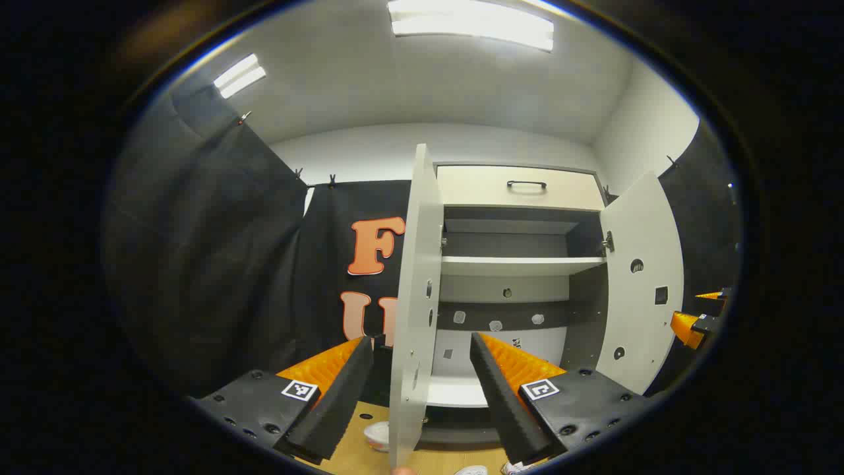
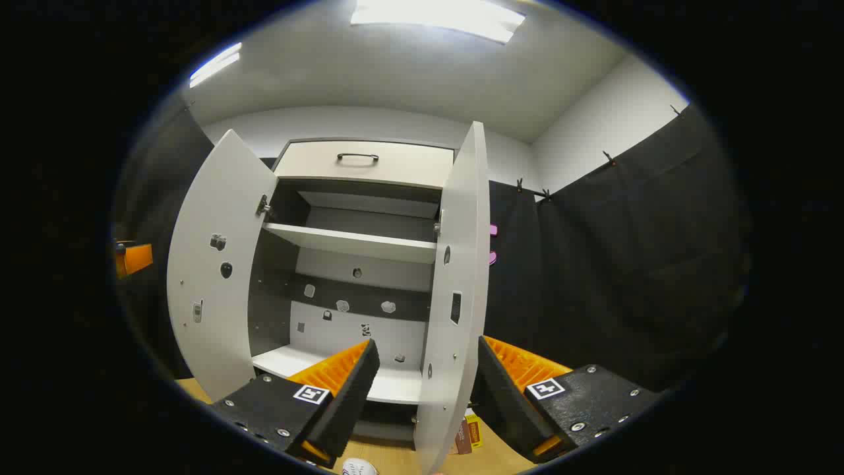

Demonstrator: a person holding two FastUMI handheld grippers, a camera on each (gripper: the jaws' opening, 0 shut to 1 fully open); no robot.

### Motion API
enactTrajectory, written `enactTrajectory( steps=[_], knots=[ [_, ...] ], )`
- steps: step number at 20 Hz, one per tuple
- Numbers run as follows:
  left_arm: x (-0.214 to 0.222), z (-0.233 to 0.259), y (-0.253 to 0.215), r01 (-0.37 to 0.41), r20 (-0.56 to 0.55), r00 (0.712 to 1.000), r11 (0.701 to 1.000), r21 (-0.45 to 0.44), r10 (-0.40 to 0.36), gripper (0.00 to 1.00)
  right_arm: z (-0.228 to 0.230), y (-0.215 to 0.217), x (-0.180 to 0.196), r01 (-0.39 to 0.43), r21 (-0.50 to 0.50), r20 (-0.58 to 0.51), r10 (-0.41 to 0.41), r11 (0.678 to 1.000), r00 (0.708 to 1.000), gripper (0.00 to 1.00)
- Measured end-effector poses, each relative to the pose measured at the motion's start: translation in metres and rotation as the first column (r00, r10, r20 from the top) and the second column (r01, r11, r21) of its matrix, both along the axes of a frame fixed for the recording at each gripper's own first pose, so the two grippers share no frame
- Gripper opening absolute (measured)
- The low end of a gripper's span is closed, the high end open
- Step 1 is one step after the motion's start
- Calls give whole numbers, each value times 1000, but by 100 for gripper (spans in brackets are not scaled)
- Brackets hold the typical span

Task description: Grab one shoe with the right hand and put it into the shoe cabinet, grab the other shoe with the left hand and put it into the shoe cabinet; then close the right door with the right hand and the left door with the left hand.

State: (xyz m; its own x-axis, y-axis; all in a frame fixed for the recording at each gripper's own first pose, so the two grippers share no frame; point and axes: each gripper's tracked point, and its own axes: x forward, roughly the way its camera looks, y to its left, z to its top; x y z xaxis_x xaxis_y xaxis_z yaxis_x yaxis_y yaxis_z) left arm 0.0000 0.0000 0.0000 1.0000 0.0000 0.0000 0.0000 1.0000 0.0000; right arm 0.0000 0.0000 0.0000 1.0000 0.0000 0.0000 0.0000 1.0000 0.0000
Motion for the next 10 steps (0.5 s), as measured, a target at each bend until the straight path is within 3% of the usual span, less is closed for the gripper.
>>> enactTrajectory(
  steps=[3, 4, 6, 10],
  knots=[
    [8, -3, -3, 36, -9, 999, 999, -9, -36, 96, 10, -7, -6, 54, -20, 30, -53, 998, 998, 93],
    [8, -4, -3, 45, -28, 999, 999, -18, -45, 93, 13, -7, -7, 67, -25, 36, -66, 997, 997, 93],
    [10, -1, -2, 55, -24, 998, 998, -21, -56, 96, 15, -3, -9, 71, -31, 40, -70, 997, 997, 93],
    [17, -1, 2, 46, -14, 999, 999, 7, -46, 94, 13, 3, -8, 77, -39, 28, -76, 996, 997, 93]
  ],
)
